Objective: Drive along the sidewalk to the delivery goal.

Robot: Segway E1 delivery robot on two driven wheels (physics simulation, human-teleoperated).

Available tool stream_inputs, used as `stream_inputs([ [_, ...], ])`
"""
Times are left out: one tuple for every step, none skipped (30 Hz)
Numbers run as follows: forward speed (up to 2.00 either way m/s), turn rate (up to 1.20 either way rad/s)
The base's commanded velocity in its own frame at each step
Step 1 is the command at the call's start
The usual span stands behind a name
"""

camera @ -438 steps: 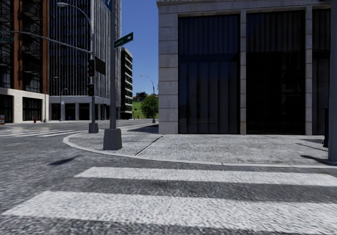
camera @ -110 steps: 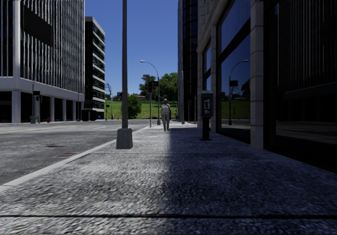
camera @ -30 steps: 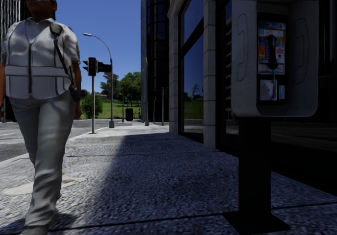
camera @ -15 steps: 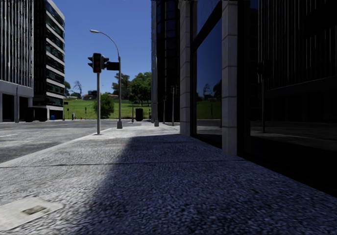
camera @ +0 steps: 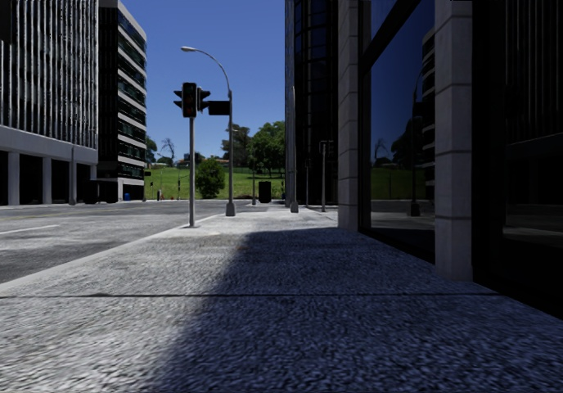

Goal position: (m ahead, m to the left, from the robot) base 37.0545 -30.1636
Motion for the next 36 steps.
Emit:
stream_inputs([
  [1.51,0.0],
  [1.5,0.0],
  [1.57,0.0],
  [1.57,0.0],
  [2.0,0.0],
  [2.0,0.0],
  [2.0,0.0],
  [2.0,0.0],
  [2.0,0.0],
  [2.0,0.0],
  [2.0,0.0],
  [2.0,0.0],
  [2.0,0.0],
  [2.0,0.0],
  [2.0,0.0],
  [2.0,0.0],
  [2.0,0.0],
  [2.0,0.0],
  [2.0,0.0],
  [2.0,0.0],
  [2.0,0.0],
  [2.0,0.0],
  [2.0,0.0],
  [2.0,0.0],
  [2.0,0.0],
  [2.0,0.0],
  [2.0,0.0],
  [2.0,0.0],
  [2.0,0.0],
  [2.0,0.0],
  [2.0,0.0],
  [2.0,0.0],
  [2.0,0.0],
  [2.0,0.0],
  [2.0,0.0],
  [2.0,0.0],
])
